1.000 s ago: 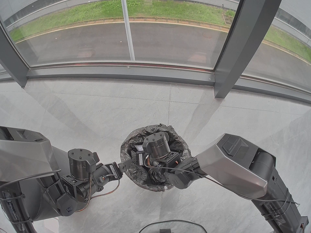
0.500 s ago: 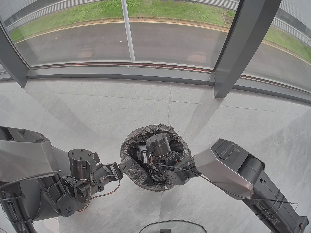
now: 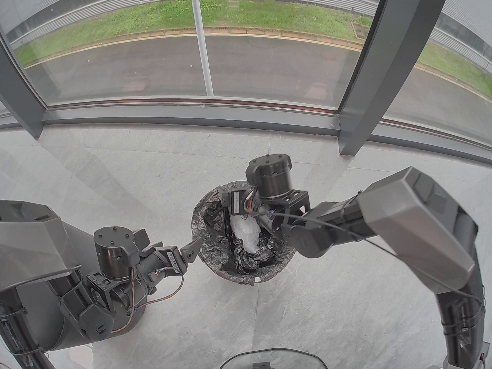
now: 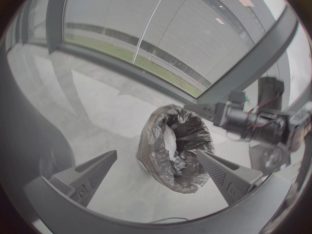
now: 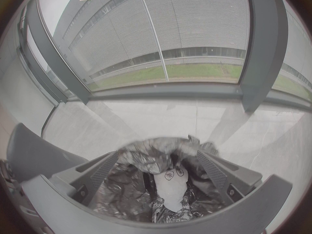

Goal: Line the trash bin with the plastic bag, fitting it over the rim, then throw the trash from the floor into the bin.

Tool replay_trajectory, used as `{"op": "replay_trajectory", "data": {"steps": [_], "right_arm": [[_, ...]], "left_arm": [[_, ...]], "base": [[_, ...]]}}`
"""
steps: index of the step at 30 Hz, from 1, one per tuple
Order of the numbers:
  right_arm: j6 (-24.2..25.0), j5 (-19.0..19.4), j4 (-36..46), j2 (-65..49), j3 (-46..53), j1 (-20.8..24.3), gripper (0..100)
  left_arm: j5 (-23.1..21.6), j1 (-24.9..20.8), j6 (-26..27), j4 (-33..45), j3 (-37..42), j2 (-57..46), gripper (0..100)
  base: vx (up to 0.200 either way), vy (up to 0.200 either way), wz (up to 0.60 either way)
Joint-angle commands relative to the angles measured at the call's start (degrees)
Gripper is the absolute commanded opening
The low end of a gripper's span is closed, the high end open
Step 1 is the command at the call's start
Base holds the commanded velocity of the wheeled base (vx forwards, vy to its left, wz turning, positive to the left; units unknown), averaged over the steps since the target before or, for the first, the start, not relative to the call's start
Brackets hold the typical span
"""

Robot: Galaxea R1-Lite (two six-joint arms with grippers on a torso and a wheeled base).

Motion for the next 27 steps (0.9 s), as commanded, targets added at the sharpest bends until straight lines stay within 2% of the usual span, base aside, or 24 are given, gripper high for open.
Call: {"op": "replay_trajectory", "data": {"steps": [1,4,5,6,9,11,14,15,16,20,21,22,27], "right_arm": [[-5.26,-0.45,2.8,-19.91,9.86,-0.09,100],[-10.27,-0.8,2.54,-27.82,16.27,-0.18,100],[-10.54,-0.8,2.45,-28.17,16.71,-0.18,100],[-13.53,-0.8,2.28,-32.83,20.93,-0.18,100],[-16.6,-1.86,2.19,-40.21,27.17,-0.62,100],[-17.66,-4.84,2.28,-45.04,31.74,-0.97,100],[-20.64,-11.35,2.19,-52.69,39.92,-2.46,100],[-20.91,-11.79,2.19,-53.48,40.8,-2.73,100],[-21.87,-13.72,2.19,-58.67,45.63,-4.31,100],[-21.87,-14.42,2.89,-70.0,55.03,-9.85,100],[-21.87,-14.42,2.89,-70.79,55.74,-10.37,100],[-21.61,-14.34,2.89,-75.36,60.31,-14.07,100],[-22.4,-14.51,3.51,-88.99,72.17,-24.17,100]], "left_arm": [[9.31,1.12,18.11,-1.35,-0.13,-11.23,100],[12.56,1.12,26.46,-2.85,0.66,-17.12,100],[12.65,1.12,26.73,-2.94,0.75,-17.47,100],[13.61,1.12,29.19,-3.2,1.45,-21.69,100],[14.58,1.12,30.95,-2.23,3.21,-28.81,100],[15.2,1.12,31.82,-1.0,5.32,-33.55,100],[15.64,1.21,33.32,2.34,8.22,-41.55,100],[15.64,1.21,33.49,2.78,8.48,-42.34,100],[15.72,1.29,34.11,6.38,9.36,-47.35,100],[15.64,2.26,34.11,18.86,9.19,-58.78,100],[15.64,2.35,34.11,19.92,9.1,-59.65,100],[15.64,2.52,34.02,26.77,8.48,-64.66,100],[15.55,2.52,34.02,42.06,6.81,-75.83,100]], "base": [[0.0,0.0,0.0],[0.0,0.0,0.0],[0.0,0.0,0.0],[0.0,0.0,0.0],[0.0,0.0,0.0],[0.0,0.0,0.0],[0.0,0.0,0.0],[0.0,0.0,0.0],[0.0,0.0,0.0],[0.0,0.0,0.0],[0.0,0.0,0.0],[0.0,0.0,0.0],[0.0,0.0,0.0]]}}
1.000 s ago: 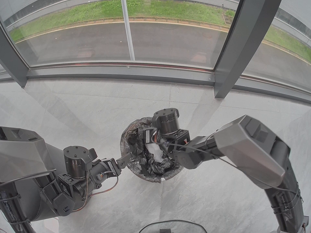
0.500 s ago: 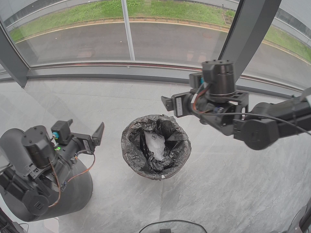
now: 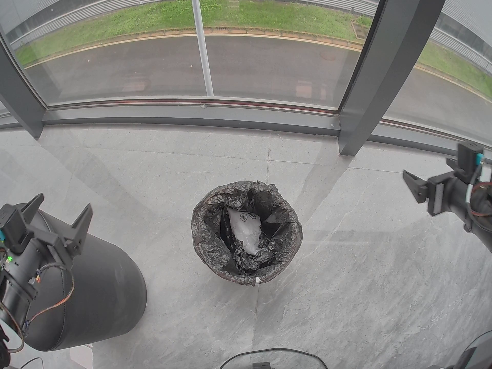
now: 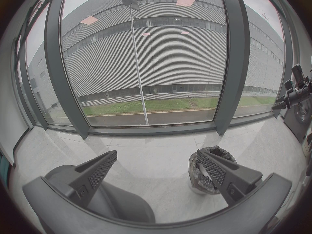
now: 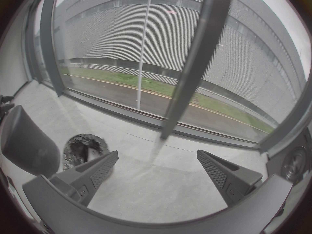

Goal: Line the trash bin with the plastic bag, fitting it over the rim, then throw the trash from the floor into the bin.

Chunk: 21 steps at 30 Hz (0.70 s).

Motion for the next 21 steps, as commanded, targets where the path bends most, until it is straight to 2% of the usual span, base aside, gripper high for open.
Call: {"op": "replay_trajectory", "data": {"steps": [1,3,4,5,6,8,9,11,16,21], "right_arm": [[-2.77,-2.23,2.82,-28.34,18.81,-17.66,100],[-3.56,-2.23,7.57,-35.2,20.83,-24.08,100],[-3.56,-2.23,7.57,-35.2,20.83,-24.08,100],[-3.65,-1.7,12.84,-42.76,21.88,-28.56,100],[-3.56,-1.53,15.57,-46.71,22.32,-29.79,100],[-3.38,-1.18,20.22,-53.57,23.02,-30.76,100],[-3.38,-1.18,20.22,-53.57,23.02,-30.76,100],[-3.29,1.28,24.09,-61.21,24.52,-30.94,100],[-2.94,4.89,24.44,-68.42,28.03,-31.99,100],[2.24,6.91,20.58,-69.47,34.1,-32.08,100]], "left_arm": [[0.49,0.69,0.87,19.97,-1.36,-24.77,100],[0.49,0.69,0.7,26.03,-2.33,-28.2,100],[0.49,0.69,0.7,26.03,-2.33,-28.2,100],[0.58,1.66,0.52,32.36,-3.29,-30.22,100],[0.58,2.8,0.52,35.7,-3.73,-31.27,100],[0.4,5.62,0.52,40.71,-4.17,-32.94,100],[0.4,5.62,0.52,40.71,-4.17,-32.94,100],[0.32,8.61,0.26,44.93,-3.91,-35.23,100],[0.32,11.15,0.26,48.44,-2.94,-40.77,100],[-0.04,13.97,0.26,52.66,-2.24,-47.01,100]], "base": [[0.0,0.0,0.0],[0.0,0.0,0.0],[0.0,0.0,0.0],[0.0,0.0,0.0],[0.0,0.0,0.0],[0.0,0.0,0.0],[0.0,0.0,0.0],[0.0,0.0,0.0],[0.0,0.0,0.0],[0.0,0.0,0.0]]}}
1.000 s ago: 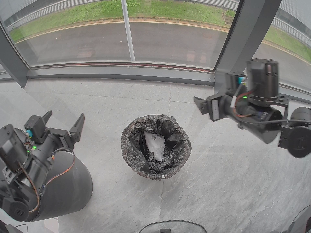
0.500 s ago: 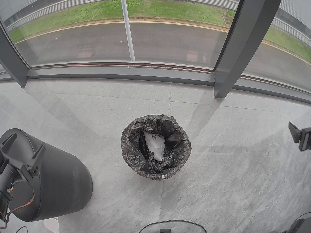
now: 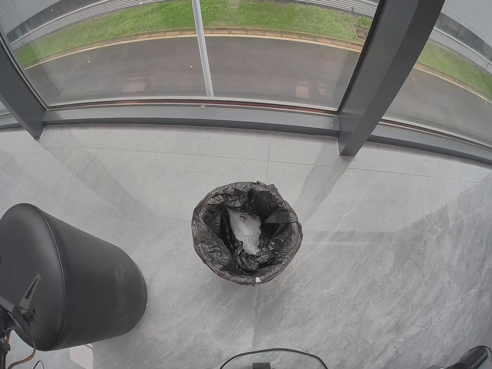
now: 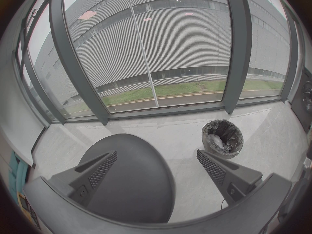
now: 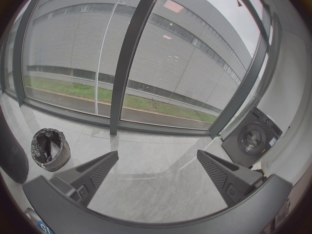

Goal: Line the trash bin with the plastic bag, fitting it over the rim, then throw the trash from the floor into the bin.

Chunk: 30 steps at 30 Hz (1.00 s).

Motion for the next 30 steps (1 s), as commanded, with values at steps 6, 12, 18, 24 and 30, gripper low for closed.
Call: {"op": "replay_trajectory", "data": {"steps": [6,12,18,24,30], "right_arm": [[9.83,24.69,0.56,-14.93,12.14,-1.41,100],[5.88,31.1,3.99,-14.85,12.14,-1.41,100],[7.55,30.93,4.34,-14.93,12.05,-1.41,100],[7.72,30.84,4.25,-14.93,12.05,-1.41,100],[7.81,30.75,4.25,-14.93,12.14,-1.41,100]], "left_arm": [[-3.31,9.7,0.22,9.8,2.9,-18.32,100],[-6.65,13.92,0.22,10.15,7.82,-24.03,100],[-11.22,15.24,-2.24,9.36,13.45,-27.37,100],[-18.69,15.15,-8.92,7.69,15.38,-27.37,100],[-22.2,14.97,-8.4,6.46,15.73,-26.31,100]], "base": [[0.0,0.0,0.0],[0.0,0.0,0.0],[0.0,0.0,0.0],[0.0,0.0,0.0],[0.0,0.0,0.0]]}}
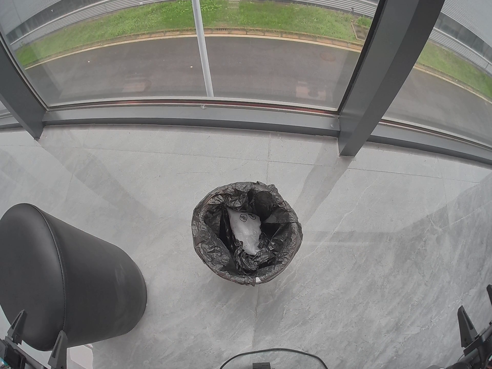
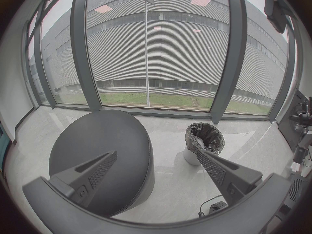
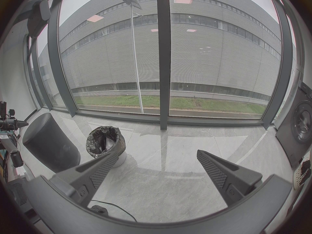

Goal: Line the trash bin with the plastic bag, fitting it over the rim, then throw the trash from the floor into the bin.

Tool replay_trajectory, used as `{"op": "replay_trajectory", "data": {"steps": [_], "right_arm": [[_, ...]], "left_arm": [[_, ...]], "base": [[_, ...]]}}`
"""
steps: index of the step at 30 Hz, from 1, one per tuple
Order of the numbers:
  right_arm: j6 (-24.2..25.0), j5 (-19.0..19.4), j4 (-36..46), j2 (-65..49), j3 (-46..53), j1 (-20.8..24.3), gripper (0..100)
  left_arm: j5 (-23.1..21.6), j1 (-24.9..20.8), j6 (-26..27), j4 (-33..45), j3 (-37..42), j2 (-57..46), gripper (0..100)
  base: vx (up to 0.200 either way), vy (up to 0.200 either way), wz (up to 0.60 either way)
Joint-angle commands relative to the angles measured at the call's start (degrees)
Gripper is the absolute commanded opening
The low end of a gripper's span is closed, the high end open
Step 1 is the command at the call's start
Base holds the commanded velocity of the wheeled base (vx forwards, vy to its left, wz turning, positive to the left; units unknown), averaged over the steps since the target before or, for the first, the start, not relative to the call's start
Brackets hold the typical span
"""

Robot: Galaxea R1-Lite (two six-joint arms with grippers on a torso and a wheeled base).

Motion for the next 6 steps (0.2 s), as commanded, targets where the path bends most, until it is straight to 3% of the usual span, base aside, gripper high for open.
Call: {"op": "replay_trajectory", "data": {"steps": [1,6], "right_arm": [[0.27,-0.2,0.0,-0.62,0.92,0.04,100],[0.45,-0.64,0.0,-0.62,0.92,0.04,100]], "left_arm": [[-0.32,-0.08,-0.26,-0.14,0.87,-0.19,100],[-0.14,0.45,-1.05,-0.05,0.79,0.07,100]], "base": [[0.0,0.0,0.0],[0.0,0.0,0.0]]}}
